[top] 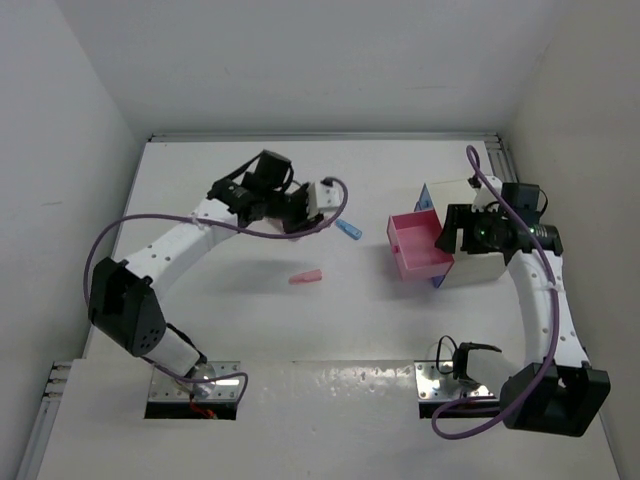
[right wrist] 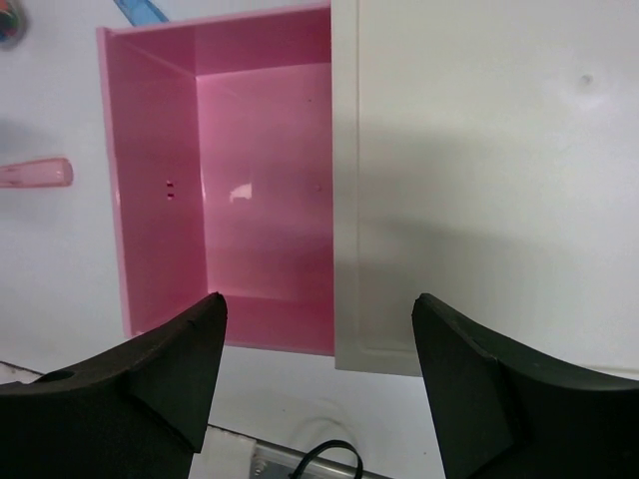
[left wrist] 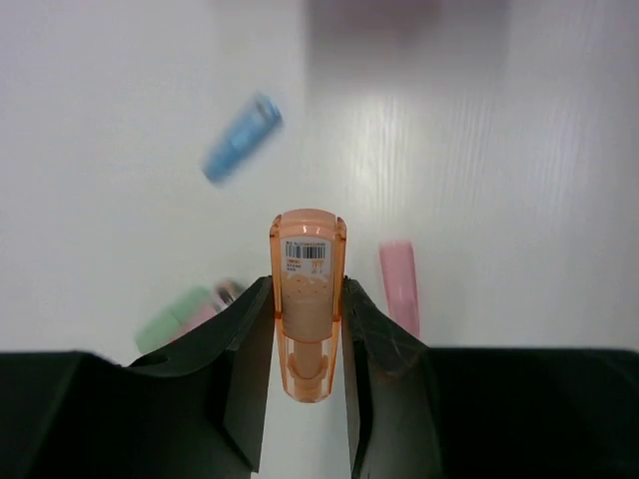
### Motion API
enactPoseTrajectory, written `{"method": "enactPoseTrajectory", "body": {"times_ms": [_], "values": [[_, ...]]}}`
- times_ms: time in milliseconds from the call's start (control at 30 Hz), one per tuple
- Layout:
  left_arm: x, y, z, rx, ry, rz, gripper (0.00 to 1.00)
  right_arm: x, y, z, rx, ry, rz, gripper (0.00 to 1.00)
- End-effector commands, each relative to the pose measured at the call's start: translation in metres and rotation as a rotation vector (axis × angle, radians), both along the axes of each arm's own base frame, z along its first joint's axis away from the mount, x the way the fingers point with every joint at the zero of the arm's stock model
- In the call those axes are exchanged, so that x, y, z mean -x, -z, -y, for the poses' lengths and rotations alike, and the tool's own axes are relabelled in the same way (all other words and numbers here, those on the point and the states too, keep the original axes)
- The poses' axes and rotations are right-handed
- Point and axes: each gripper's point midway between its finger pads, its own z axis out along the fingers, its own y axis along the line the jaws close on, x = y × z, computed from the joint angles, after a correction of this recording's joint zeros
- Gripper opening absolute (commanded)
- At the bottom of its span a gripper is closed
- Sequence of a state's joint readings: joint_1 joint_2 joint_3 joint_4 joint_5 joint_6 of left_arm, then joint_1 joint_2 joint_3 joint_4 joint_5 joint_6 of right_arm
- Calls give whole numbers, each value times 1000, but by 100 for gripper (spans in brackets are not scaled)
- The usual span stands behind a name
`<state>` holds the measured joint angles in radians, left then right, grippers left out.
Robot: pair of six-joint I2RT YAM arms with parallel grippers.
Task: Sort the stationery into containers
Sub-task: Place the pen in the drawer.
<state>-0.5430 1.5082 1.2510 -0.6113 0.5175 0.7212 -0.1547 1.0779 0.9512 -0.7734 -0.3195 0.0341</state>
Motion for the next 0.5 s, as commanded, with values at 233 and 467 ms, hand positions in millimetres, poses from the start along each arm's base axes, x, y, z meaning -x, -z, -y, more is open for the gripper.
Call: {"method": "enactPoseTrajectory", "body": {"times_ms": [233,467], "values": [[-15,-140,154,523,76,-175,3,-27,-60,-16,-150,26,125,75],[-18,-139,210,601,117,-299,3,-37,-90,-5,-211,115,214,75]]}}
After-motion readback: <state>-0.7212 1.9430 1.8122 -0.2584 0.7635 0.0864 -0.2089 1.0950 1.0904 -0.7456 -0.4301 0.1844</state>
